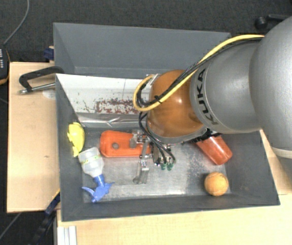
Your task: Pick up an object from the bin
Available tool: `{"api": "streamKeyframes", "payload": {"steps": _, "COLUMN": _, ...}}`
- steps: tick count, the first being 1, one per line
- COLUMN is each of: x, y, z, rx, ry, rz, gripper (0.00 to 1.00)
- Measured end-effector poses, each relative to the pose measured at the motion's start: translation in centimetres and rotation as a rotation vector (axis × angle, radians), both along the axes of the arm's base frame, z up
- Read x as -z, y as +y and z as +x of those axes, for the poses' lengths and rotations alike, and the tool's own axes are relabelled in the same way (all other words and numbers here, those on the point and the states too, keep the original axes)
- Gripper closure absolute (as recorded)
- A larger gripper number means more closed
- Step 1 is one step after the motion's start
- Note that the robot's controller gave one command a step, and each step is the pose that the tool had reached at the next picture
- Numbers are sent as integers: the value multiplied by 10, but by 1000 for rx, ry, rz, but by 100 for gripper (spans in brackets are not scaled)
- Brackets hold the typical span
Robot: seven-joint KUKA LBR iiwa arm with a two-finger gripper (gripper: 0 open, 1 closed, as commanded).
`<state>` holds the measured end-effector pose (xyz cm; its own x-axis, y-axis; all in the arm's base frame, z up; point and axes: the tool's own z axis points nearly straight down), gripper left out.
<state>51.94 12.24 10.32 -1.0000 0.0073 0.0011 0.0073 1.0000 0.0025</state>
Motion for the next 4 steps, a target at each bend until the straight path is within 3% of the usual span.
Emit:
{"api": "streamKeyframes", "payload": {"steps": 1, "x": 14, "y": 2, "z": 24, "rx": -131, "ry": -10, "rz": 2, "gripper": 0}}
{"api": "streamKeyframes", "payload": {"steps": 2, "x": 31, "y": -4, "z": 82, "rx": -136, "ry": -9, "rz": 3, "gripper": 100}}
{"api": "streamKeyframes", "payload": {"steps": 4, "x": 31, "y": -5, "z": 81, "rx": -130, "ry": -10, "rz": 5, "gripper": 100}}
